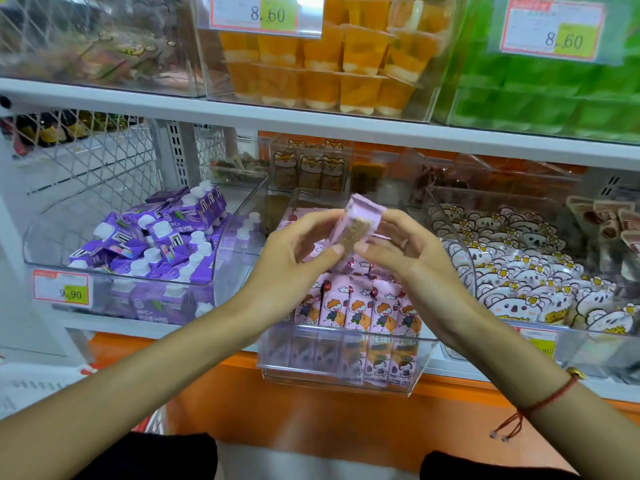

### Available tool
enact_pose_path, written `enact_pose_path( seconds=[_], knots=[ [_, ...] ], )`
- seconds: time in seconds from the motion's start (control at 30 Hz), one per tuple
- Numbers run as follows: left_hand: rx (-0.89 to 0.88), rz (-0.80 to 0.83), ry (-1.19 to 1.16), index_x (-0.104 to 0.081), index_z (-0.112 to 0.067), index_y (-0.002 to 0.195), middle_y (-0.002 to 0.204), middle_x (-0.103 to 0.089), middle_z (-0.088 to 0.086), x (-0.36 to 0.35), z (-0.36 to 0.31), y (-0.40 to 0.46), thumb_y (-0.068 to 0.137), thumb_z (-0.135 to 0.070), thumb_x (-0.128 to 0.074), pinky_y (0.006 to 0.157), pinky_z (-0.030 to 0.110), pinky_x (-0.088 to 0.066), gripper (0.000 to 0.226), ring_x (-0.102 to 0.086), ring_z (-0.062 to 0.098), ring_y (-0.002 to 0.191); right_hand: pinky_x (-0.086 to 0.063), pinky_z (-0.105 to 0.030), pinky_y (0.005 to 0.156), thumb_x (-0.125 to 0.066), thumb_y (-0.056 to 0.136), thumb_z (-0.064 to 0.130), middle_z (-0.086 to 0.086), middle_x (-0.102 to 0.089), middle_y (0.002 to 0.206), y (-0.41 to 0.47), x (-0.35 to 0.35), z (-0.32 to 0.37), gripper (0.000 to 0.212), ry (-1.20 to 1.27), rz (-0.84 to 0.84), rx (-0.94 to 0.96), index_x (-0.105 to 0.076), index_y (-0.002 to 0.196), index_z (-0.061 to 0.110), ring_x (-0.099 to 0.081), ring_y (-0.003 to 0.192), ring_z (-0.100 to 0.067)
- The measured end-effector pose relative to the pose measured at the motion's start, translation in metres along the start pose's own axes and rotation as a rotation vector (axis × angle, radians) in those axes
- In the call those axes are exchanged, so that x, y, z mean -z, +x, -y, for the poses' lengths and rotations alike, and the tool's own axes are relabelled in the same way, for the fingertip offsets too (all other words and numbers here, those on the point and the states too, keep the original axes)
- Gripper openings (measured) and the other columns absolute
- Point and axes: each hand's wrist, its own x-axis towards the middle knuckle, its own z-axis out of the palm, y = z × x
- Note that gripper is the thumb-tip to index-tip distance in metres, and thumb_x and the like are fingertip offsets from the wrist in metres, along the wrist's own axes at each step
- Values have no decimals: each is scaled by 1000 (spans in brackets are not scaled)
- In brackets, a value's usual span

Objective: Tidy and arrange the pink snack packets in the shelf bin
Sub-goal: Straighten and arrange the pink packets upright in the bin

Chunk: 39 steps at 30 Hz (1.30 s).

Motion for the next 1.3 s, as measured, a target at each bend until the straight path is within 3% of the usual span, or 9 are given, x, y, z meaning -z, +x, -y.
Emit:
enact_pose_path(
  seconds=[0.27,0.4,0.5,0.6,0.7,0.77,0.9,1.07,1.3],
  knots=[
    [-68,-10,47,-58,-27,115,119,-64,-12,1,2,-1,88,2,-63,97,13,-43,40,-58,0,114,-51,-17,84,-72,78,0,4,-71,107,-3,1,0,35,-42,51,134,-65,106,20,-64,105,-6],
    [28,-27,5,-57,-24,119,120,-64,-11,0,3,-1,88,-10,-66,92,15,-49,36,-62,0,108,-48,-28,97,-75,73,23,11,-62,122,-5,-1,-2,63,-128,26,123,-50,130,30,-57,115,-3],
    [106,-100,-84,-56,-21,117,115,-66,-5,-2,2,0,87,-17,-65,84,20,-55,31,-68,5,99,-45,-20,96,-75,79,12,9,-53,129,-7,-5,-3,73,-243,66,161,-37,138,33,-50,120,-3],
    [182,-190,-210,-57,-17,110,104,-69,-3,-3,0,1,85,-25,-67,68,18,-56,28,-71,7,88,-46,-11,86,-72,82,6,9,-54,124,-9,-11,-5,58,-365,34,232,-46,129,26,-52,114,-1],
    [215,-185,-172,-55,-18,113,106,-69,-6,-6,0,-1,72,-39,-70,74,21,-58,49,-70,3,91,-50,-19,85,-71,83,7,14,-61,110,-9,-11,-4,36,-354,-29,266,-56,113,20,-57,106,-5],
    [191,-219,-187,-48,-21,125,121,-63,-8,-6,-1,-2,69,-39,-72,85,24,-56,64,-66,0,101,-53,-23,84,-71,83,8,10,-65,106,-7,-6,-2,32,-299,-44,243,-57,109,18,-62,101,-6],
    [67,-306,15,-38,-39,133,134,-46,-21,4,-6,-2,78,-34,-73,92,6,-40,66,-44,-21,113,-53,-16,74,-72,79,24,9,-73,92,-2,2,-2,35,-72,-107,101,-56,110,19,-69,88,-6],
    [0,-136,37,-62,-25,115,110,-66,-9,4,-9,-4,80,-6,-73,80,12,-50,41,-63,1,103,-57,-22,72,-68,79,36,-2,-73,85,5,8,-5,43,34,-192,5,-59,111,9,-68,75,-9],
    [-121,-222,241,-65,-28,114,105,-69,-1,20,-5,3,83,-14,-73,80,13,-50,35,-63,5,93,-54,-19,77,-60,87,43,9,-67,107,5,9,-9,48,-145,-190,-37,-49,126,18,-66,90,-4]
  ],
)
